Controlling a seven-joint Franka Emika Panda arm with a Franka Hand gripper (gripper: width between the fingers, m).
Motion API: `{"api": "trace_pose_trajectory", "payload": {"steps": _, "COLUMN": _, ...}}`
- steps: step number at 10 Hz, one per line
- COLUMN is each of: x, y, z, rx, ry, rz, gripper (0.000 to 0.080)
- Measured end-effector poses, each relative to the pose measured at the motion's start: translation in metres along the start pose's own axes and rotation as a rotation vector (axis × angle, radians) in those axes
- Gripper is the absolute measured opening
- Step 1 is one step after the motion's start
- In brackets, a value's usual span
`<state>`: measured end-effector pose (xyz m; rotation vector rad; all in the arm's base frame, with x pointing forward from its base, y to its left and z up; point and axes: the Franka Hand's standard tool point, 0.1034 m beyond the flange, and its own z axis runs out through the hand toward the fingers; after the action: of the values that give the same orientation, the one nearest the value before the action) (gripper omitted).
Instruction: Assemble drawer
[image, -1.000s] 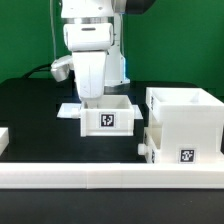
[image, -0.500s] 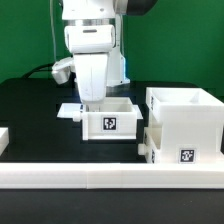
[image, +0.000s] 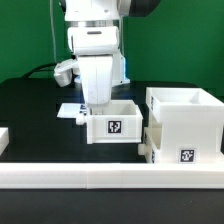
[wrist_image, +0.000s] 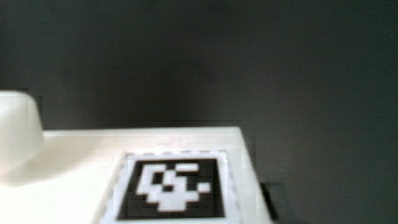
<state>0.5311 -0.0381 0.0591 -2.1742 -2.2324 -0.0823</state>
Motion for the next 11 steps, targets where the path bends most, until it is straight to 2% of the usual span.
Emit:
{"api": "trace_pose_trajectory", "payload": {"steps": 1, "x": 0.005, "y": 0.005, "z": -0.001, "rx": 0.002, "ry": 0.001, "rz": 0.001, "gripper": 0.0044}}
{"api": "trace_pose_trajectory", "payload": {"steps": 2, "x": 0.013, "y": 0.014, "z": -0.002, "rx": -0.008, "ry": 0.002, "rz": -0.01, "gripper": 0.0044}}
{"api": "trace_pose_trajectory", "payload": {"steps": 3, "x": 0.016, "y": 0.016, "z": -0.001, "rx": -0.006, "ry": 0.003, "rz": -0.007, "gripper": 0.0044}}
{"api": "trace_pose_trajectory", "payload": {"steps": 4, "x": 0.018, "y": 0.015, "z": 0.0, "rx": -0.002, "ry": 0.004, "rz": -0.004, "gripper": 0.0044}}
{"api": "trace_pose_trajectory", "payload": {"steps": 5, "x": 0.017, "y": 0.011, "z": 0.002, "rx": 0.018, "ry": 0.005, "rz": -0.003, "gripper": 0.0044}}
{"api": "trace_pose_trajectory", "payload": {"steps": 11, "x": 0.017, "y": 0.009, "z": 0.006, "rx": 0.023, "ry": 0.006, "rz": 0.002, "gripper": 0.0044}}
